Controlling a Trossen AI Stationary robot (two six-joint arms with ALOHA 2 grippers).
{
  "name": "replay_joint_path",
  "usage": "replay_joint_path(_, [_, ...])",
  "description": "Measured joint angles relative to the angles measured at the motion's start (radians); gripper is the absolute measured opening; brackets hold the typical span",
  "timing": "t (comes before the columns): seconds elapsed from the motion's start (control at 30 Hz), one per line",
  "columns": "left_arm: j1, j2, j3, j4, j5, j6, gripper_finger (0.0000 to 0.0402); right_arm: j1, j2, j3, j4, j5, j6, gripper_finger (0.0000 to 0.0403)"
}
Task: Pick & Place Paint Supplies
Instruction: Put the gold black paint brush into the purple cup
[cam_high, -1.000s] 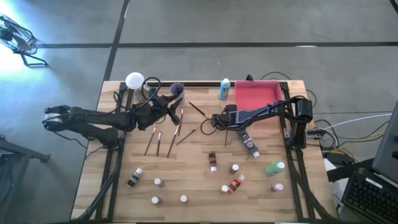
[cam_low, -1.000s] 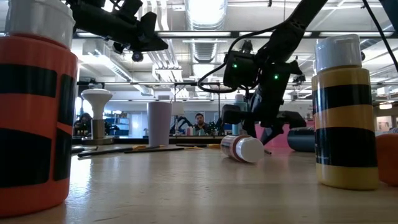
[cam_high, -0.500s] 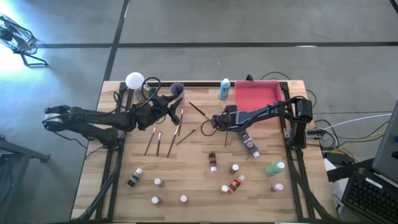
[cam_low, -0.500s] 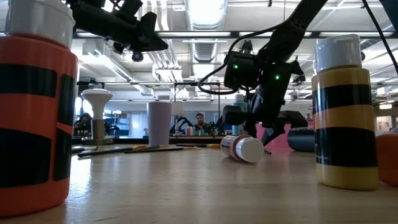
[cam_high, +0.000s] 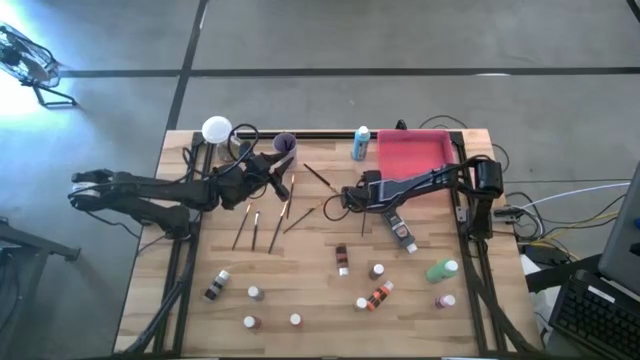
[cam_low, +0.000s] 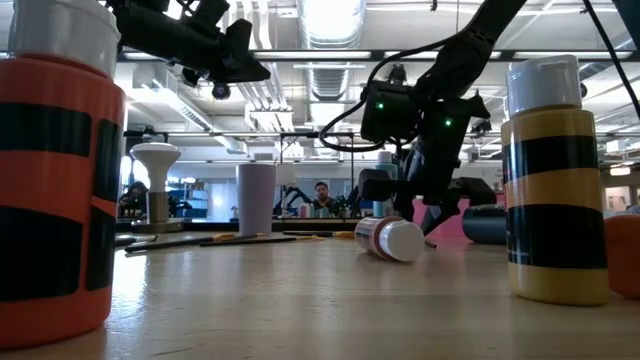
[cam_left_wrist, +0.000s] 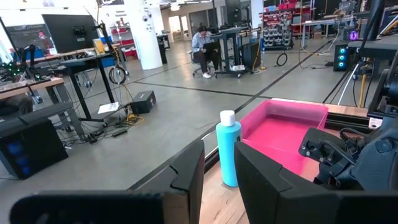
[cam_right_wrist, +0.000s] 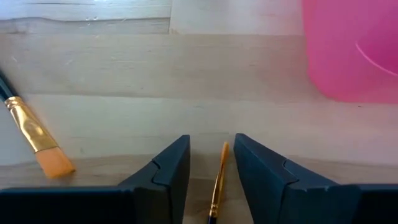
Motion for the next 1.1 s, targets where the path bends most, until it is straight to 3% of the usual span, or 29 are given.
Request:
replay_joint_path(0.73, [0.000, 0.000, 0.000, 0.000, 0.000, 0.000, 0.0094, -0.001, 0.000, 0.000, -0.013, -0.008, -0.068, 0.0012])
replay_joint_path(1.1, [0.000, 0.000, 0.000, 0.000, 0.000, 0.000, 0.0094, -0.002, 0.000, 0.001, -0.017, -0.011, -0.079, 0.0008])
